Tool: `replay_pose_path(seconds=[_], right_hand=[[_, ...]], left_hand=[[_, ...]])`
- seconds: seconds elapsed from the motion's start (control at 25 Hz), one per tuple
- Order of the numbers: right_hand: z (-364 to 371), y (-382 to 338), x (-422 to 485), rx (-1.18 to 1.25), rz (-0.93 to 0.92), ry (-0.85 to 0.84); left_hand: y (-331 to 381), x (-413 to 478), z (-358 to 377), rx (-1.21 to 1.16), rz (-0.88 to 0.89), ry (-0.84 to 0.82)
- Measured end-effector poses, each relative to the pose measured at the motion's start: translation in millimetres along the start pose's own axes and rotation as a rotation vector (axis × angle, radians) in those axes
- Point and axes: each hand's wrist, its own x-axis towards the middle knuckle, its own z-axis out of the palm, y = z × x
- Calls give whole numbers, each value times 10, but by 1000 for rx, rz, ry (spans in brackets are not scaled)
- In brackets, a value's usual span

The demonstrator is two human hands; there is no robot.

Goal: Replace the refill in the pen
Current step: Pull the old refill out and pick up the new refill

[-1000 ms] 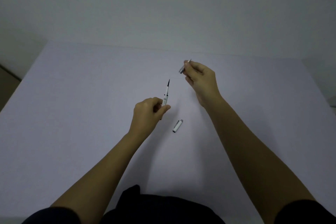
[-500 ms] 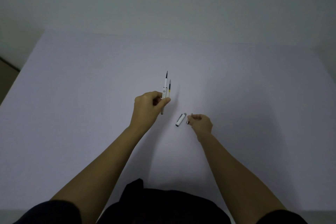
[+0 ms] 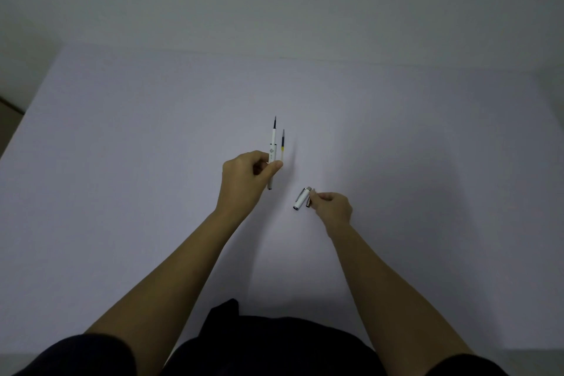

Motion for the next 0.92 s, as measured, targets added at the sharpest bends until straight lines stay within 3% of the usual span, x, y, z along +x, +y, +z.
replay_pose_path(seconds=[0.16,0.32,0.4,0.48,0.56,0.64,0.76,0.92], right_hand=[[-84,-275,6,28,-132,118],[-179,-729,19,107,-228,82],[-229,-909,-33,200,-275,-11],[-259,-1093,-141,260,-348,-209],[-252,-1247,-227,224,-415,-404],[-234,-1350,-267,163,-453,-486],[-209,-1453,-252,240,-444,-478],[-223,-1651,-42,569,-369,-380]], left_hand=[[12,5,16,1,7,-4],[10,31,19,2,1,-5],[12,45,29,-1,-5,-9],[17,49,48,20,2,-29],[23,47,77,43,17,-66],[31,45,105,67,28,-92],[3,34,121,102,34,-102],[-111,28,98,118,-21,-122]])
